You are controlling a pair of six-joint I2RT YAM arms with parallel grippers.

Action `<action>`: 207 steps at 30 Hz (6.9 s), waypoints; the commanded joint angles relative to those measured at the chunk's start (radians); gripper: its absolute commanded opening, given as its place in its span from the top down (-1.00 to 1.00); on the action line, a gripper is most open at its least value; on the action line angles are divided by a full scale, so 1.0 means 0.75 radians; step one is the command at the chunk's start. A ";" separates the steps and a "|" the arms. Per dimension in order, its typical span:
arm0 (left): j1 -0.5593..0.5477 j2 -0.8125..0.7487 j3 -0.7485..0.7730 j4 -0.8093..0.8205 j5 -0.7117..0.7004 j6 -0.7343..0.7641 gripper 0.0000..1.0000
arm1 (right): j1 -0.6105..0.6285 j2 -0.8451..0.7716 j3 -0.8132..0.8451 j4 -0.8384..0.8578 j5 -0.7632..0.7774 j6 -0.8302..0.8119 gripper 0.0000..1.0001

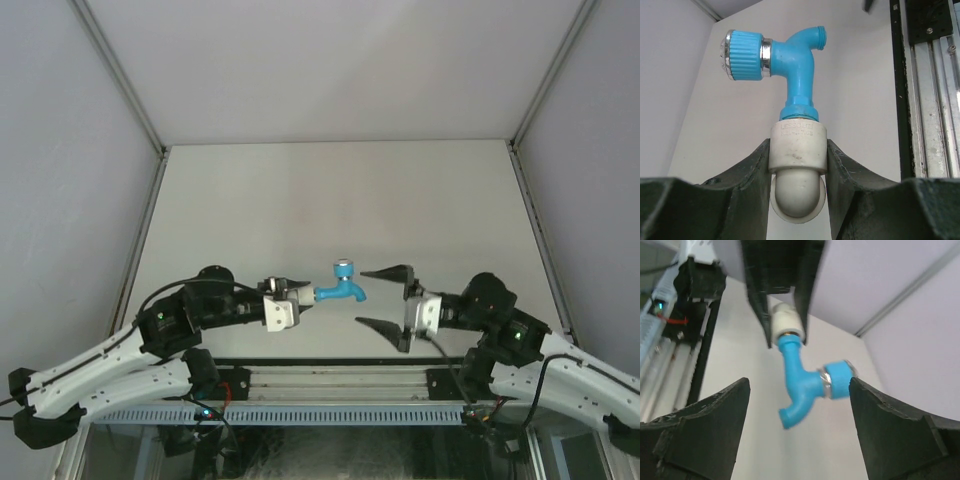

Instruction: Install the water faucets

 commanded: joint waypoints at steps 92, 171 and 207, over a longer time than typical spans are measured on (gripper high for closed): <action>-0.005 0.051 0.102 -0.028 -0.166 0.051 0.99 | -0.095 -0.064 -0.129 0.202 0.088 0.324 -0.39; -0.004 0.120 0.094 -0.036 -0.154 0.004 1.00 | 0.184 0.174 -0.143 0.543 0.540 1.145 1.00; -0.005 0.072 0.104 -0.039 -0.128 0.019 0.99 | 0.233 0.047 -0.156 0.080 0.413 -0.105 -0.40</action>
